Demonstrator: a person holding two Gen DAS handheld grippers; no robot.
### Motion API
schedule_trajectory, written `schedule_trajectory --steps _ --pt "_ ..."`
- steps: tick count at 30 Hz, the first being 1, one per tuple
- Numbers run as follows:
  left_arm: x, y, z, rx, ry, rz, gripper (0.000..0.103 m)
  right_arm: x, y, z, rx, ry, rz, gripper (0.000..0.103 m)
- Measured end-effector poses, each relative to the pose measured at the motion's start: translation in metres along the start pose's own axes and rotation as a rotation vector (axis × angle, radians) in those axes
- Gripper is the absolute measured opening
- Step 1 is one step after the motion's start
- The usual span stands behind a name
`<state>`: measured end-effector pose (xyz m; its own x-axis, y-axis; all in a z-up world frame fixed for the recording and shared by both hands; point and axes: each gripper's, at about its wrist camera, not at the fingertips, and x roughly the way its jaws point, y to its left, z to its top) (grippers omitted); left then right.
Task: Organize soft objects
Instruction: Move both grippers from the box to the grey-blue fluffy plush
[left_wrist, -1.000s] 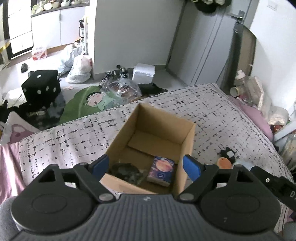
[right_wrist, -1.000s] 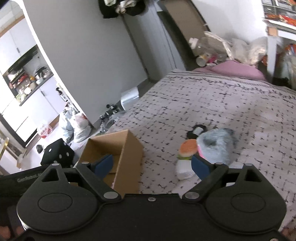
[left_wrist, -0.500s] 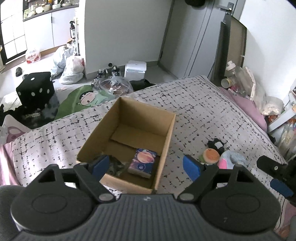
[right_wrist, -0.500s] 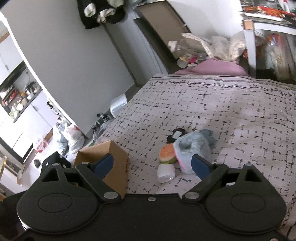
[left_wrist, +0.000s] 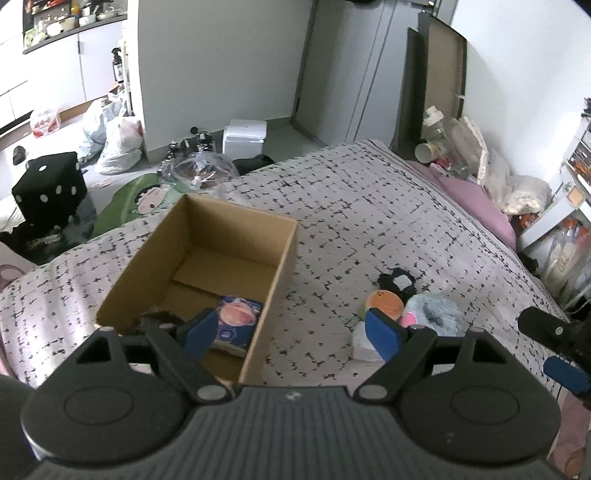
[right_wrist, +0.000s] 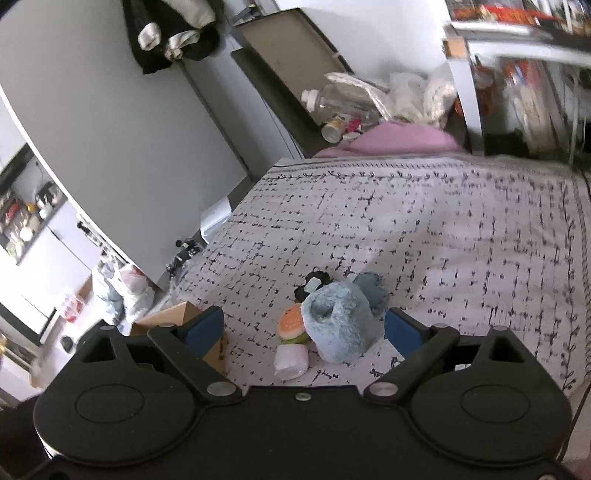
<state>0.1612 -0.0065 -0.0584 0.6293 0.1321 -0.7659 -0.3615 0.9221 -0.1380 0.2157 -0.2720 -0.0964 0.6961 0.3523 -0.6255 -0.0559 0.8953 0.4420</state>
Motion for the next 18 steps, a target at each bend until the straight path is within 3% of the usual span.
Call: schedule_trajectory --steps 11,18 --pt "0.027 -0.028 0.000 0.028 0.030 -0.040 0.086 0.012 -0.022 0.009 0.049 0.021 -0.030 0.097" --pt "0.048 -0.039 -0.003 0.018 0.063 -0.074 0.086 0.029 -0.039 0.006 0.151 0.098 0.022 0.098"
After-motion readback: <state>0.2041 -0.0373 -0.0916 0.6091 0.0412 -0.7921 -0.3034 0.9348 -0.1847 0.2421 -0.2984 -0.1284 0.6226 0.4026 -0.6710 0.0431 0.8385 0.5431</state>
